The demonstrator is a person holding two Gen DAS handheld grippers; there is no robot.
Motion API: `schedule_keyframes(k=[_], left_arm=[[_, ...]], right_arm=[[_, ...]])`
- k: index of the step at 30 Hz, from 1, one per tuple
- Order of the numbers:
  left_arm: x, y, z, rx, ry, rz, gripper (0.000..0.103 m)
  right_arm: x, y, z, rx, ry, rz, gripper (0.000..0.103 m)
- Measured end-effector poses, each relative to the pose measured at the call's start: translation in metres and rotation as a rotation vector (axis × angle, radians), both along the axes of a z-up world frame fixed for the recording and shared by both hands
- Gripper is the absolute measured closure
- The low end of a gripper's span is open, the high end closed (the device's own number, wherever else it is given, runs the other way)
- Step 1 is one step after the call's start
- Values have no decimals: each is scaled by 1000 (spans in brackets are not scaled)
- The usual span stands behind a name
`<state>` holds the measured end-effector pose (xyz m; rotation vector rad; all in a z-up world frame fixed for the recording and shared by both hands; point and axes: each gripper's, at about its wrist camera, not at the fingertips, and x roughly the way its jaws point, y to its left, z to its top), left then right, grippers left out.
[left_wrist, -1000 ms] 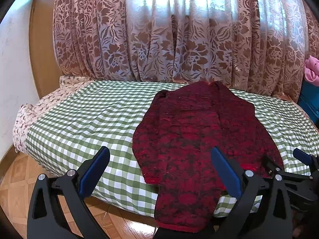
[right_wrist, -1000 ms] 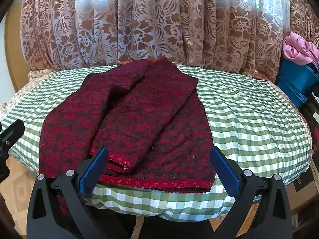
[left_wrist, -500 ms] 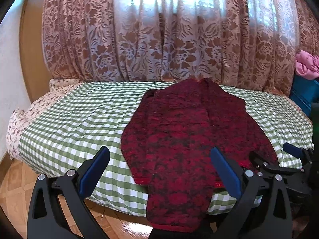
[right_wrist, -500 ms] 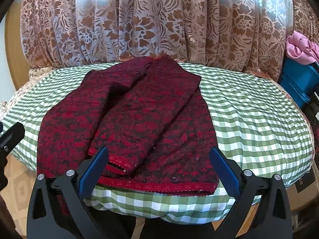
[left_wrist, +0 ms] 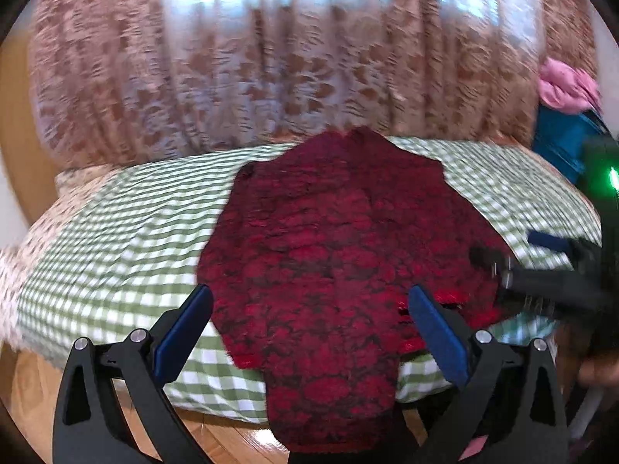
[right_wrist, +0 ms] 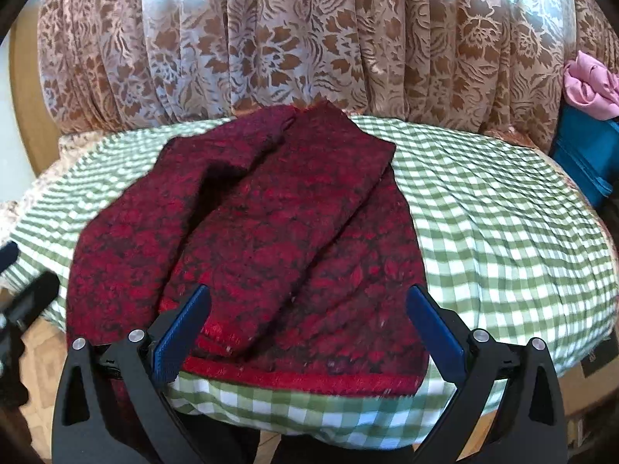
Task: Fold small clothes
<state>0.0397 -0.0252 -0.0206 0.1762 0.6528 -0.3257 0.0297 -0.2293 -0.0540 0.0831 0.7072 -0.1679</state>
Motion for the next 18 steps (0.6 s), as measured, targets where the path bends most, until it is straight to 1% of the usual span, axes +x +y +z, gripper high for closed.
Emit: schedule_keyframes(k=[1, 2, 3, 4, 5, 6, 8, 9, 11, 12, 14, 15, 16, 17, 18], left_arm=[[3, -4, -3, 9, 22, -41, 4], [4, -7, -5, 13, 35, -63, 8], [5, -11, -8, 23, 51, -94, 10], [8, -18, -13, 48, 66, -130, 11], [8, -21, -16, 62, 70, -146, 13], [10, -26, -20, 86, 81, -166, 14], [17, -36, -33, 131, 117, -191, 18], [21, -39, -38, 153, 132, -191, 21], [28, -44, -51, 195, 156, -186, 34], [31, -45, -56, 192, 169, -189, 38], [34, -42, -56, 163, 188, -194, 56], [34, -39, -55, 145, 191, -197, 62], [34, -35, -52, 125, 195, -197, 74], [36, -28, -48, 93, 203, -188, 81], [39, -22, -45, 54, 218, -186, 82]], right_arm=[[1, -5, 1, 19, -4, -1, 3], [3, -13, 2, 48, -7, -3, 6], [8, -24, 2, 97, 0, 1, 15], [12, -29, 2, 123, 11, 3, 19], [17, -37, 0, 156, 29, 4, 23], [25, -46, -3, 197, 50, -1, 30], [37, -55, -6, 240, 66, 4, 37], [42, -57, -6, 254, 69, 7, 38], [58, -61, -11, 280, 96, 10, 42], [65, -61, -15, 289, 108, 11, 44], [78, -63, -21, 305, 133, 20, 44], [89, -62, -27, 321, 157, 30, 48], [94, -63, -31, 338, 168, 41, 50], [105, -60, -36, 355, 188, 65, 56], [110, -58, -39, 352, 196, 73, 64]])
